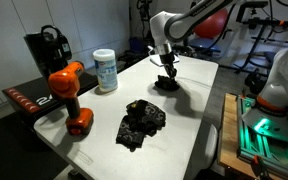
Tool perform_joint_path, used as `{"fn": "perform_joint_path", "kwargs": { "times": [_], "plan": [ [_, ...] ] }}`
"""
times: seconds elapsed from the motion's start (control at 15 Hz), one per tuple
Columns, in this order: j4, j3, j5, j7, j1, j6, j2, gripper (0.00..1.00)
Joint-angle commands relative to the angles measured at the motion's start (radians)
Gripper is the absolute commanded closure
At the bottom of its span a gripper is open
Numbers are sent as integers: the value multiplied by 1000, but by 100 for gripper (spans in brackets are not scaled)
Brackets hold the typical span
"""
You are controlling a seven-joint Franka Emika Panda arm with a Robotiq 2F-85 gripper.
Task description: Push the strap of the gloves on the right down
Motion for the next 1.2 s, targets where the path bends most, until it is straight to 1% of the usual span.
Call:
{"fn": "perform_joint_path", "kwargs": {
  "times": [0.0,0.4,0.8,1.13],
  "plan": [
    [-49,8,-4,14,-5,82,-6,100],
    [-95,9,11,14,-8,133,-4,100],
    [-120,8,6,28,-6,149,11,100],
    [-117,8,6,37,-7,145,16,100]
  ]
}}
